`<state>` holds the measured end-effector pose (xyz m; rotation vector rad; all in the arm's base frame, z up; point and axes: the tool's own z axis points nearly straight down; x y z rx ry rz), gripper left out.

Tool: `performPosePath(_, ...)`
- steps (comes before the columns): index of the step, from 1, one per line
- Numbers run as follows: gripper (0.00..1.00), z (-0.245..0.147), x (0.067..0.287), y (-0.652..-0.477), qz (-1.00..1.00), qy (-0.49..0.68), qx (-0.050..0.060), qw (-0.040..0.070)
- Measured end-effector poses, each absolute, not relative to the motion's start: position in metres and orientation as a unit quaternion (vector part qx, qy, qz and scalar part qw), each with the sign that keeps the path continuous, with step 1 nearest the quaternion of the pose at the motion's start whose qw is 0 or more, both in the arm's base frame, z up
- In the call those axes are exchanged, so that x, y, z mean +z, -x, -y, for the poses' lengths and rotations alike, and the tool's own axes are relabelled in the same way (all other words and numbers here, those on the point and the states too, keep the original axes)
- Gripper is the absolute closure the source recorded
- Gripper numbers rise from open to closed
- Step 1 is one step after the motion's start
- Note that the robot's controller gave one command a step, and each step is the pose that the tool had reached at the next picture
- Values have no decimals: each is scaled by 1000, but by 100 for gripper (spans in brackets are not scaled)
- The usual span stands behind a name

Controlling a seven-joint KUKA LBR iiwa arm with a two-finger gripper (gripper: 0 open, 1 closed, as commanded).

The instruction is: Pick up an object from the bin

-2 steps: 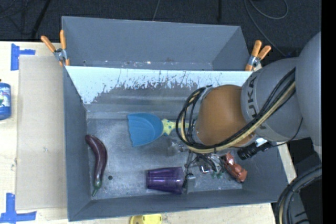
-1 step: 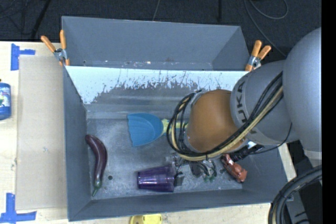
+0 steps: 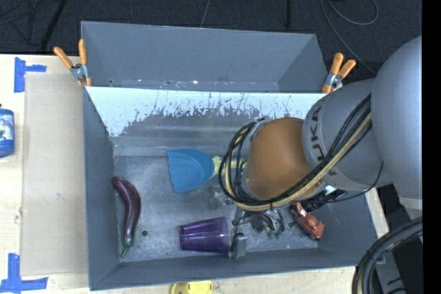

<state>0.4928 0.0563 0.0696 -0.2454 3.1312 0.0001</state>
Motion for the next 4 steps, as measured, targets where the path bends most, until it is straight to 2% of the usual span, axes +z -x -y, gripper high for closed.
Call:
performPosePath(1, 0, -56, 70, -493, -997, 78, 0, 0)
performPosePath(2, 0, -75, 72, -500, -994, 108, -1, -1)
performPosePath(3, 100, -116, 70, -478, -997, 72, 0, 0)
performPosePath(4, 100, -116, 70, -478, -997, 72, 0, 0)
